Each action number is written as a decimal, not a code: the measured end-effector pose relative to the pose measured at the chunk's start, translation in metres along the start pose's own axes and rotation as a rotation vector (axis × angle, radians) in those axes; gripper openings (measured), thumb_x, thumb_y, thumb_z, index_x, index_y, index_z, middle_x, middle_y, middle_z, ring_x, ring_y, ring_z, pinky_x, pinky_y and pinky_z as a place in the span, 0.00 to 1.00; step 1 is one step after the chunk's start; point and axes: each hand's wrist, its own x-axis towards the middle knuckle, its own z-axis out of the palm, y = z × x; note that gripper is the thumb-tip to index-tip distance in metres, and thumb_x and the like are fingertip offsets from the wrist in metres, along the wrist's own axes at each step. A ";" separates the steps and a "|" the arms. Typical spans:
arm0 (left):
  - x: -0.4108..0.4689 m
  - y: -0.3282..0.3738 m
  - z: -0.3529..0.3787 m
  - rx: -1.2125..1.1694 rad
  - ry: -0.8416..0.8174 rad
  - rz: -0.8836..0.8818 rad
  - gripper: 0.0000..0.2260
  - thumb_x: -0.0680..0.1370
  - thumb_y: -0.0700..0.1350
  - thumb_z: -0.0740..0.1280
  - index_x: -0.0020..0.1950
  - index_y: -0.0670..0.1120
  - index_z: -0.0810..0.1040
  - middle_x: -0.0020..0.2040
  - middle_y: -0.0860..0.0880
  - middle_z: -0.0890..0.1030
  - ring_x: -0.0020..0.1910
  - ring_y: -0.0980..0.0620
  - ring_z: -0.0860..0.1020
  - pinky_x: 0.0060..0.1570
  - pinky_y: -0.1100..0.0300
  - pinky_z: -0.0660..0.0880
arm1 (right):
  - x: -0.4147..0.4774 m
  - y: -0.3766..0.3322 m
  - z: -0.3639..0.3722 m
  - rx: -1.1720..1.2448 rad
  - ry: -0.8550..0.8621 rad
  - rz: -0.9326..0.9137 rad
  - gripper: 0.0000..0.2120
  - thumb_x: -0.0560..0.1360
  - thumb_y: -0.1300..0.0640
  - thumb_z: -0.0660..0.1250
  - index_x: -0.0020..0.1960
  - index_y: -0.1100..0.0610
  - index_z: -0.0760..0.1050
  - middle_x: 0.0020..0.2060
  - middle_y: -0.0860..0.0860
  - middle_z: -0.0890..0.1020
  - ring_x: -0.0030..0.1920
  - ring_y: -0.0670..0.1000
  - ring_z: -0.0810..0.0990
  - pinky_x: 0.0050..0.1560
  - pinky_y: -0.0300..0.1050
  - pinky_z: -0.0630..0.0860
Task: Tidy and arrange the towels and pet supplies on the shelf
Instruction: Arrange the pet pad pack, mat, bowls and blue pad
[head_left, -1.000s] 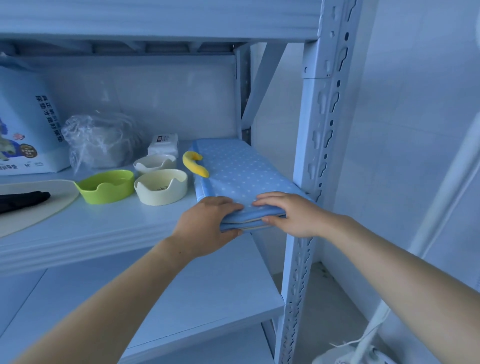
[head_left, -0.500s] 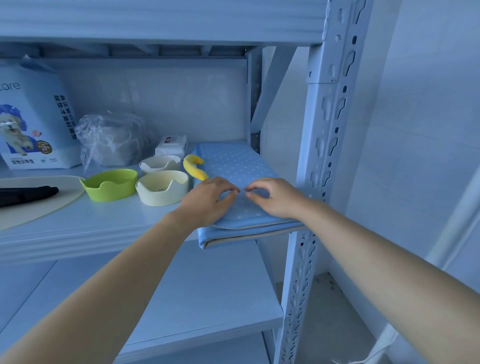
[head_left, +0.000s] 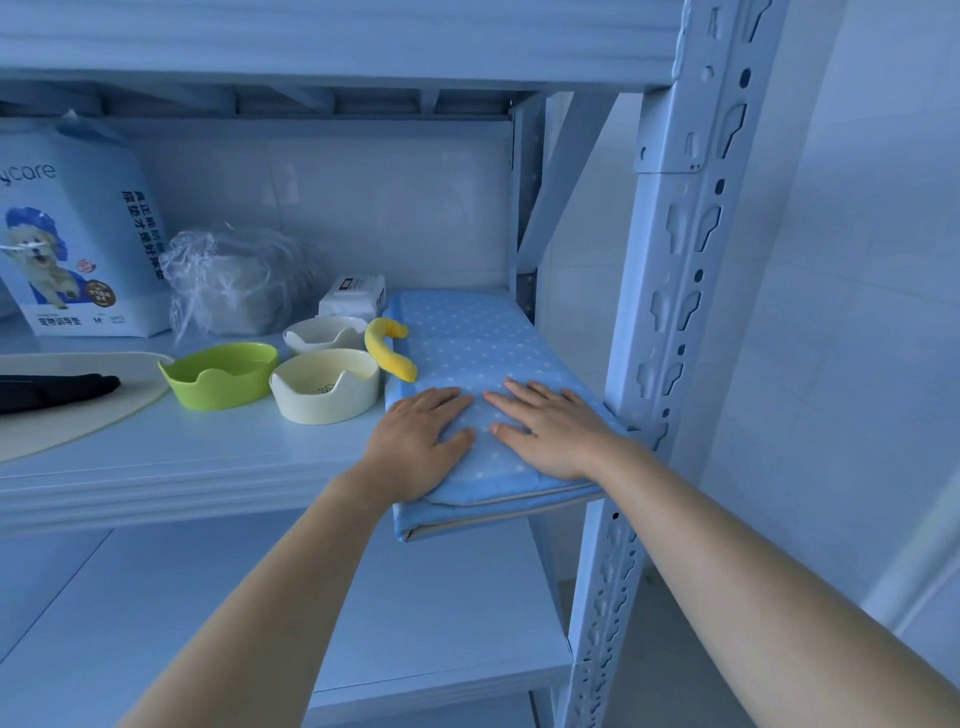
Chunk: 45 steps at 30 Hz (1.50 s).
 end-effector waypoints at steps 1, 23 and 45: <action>-0.001 0.001 0.001 0.004 0.010 0.003 0.32 0.70 0.60 0.49 0.73 0.53 0.62 0.75 0.55 0.61 0.74 0.54 0.56 0.69 0.65 0.47 | 0.000 0.001 0.000 0.005 0.000 -0.007 0.25 0.79 0.40 0.47 0.75 0.38 0.47 0.76 0.43 0.45 0.76 0.46 0.44 0.75 0.51 0.42; -0.001 -0.003 -0.005 -0.087 -0.009 0.019 0.29 0.72 0.64 0.55 0.70 0.53 0.67 0.72 0.55 0.66 0.71 0.57 0.62 0.69 0.65 0.52 | -0.006 -0.009 0.009 0.000 0.067 0.054 0.26 0.79 0.39 0.45 0.75 0.41 0.47 0.77 0.45 0.45 0.76 0.49 0.43 0.74 0.54 0.41; -0.066 0.028 -0.025 -0.015 0.069 0.110 0.21 0.72 0.62 0.59 0.62 0.58 0.75 0.65 0.59 0.71 0.62 0.62 0.69 0.56 0.67 0.67 | -0.071 0.004 -0.011 0.288 0.265 -0.231 0.18 0.72 0.43 0.68 0.60 0.49 0.77 0.58 0.42 0.77 0.60 0.42 0.73 0.61 0.37 0.67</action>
